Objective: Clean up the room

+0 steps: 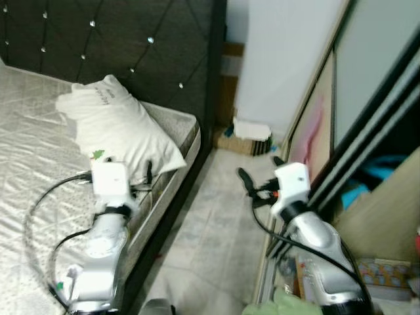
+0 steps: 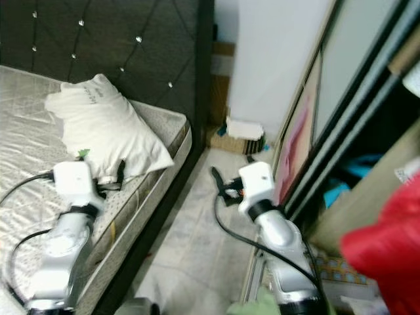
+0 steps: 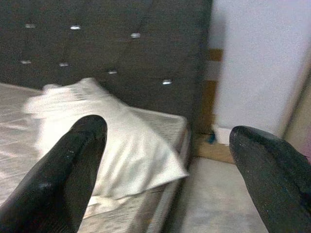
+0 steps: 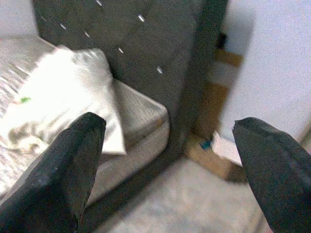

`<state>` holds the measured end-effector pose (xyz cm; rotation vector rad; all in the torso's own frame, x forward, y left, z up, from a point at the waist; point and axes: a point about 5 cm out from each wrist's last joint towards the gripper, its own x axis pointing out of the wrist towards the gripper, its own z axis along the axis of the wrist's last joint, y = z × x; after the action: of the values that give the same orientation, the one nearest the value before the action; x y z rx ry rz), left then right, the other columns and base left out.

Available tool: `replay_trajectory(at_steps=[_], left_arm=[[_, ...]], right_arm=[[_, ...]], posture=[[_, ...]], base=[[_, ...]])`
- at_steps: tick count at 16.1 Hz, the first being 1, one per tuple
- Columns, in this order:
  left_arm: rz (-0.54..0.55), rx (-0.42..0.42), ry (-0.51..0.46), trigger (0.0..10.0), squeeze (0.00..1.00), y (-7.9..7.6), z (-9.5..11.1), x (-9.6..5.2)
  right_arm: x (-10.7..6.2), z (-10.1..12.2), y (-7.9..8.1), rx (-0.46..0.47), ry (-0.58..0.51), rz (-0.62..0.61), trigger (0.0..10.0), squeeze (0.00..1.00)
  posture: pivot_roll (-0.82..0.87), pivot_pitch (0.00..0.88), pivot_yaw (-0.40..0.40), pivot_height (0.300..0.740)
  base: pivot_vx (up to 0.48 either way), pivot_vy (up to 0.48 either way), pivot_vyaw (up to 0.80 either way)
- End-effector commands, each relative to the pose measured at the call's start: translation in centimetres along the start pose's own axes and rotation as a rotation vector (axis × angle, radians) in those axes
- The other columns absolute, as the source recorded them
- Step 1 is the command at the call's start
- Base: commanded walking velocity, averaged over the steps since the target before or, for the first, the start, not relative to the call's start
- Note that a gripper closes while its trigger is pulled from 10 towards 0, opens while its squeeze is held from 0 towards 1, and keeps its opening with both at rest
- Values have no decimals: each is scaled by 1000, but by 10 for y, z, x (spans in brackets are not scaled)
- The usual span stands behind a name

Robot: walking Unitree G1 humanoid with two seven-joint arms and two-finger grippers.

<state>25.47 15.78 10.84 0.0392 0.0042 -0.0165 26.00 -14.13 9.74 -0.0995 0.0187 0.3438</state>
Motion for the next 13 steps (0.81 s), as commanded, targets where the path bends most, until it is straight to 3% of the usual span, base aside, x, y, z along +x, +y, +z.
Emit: replay_trajectory(at_steps=[1,13], left_arm=[[-2,5,-10,10000,0,2,3,1],[1,-9,-14,10000,0,0,3,4]], right_arm=[[2,4,0,-5,-20,0,10000,0],[3,6,-1,-21,-24,8,10000,0]], posture=[[36,0,-79,740],[30,1,-85,740]], base=[[0,0,419],[0,0,776]])
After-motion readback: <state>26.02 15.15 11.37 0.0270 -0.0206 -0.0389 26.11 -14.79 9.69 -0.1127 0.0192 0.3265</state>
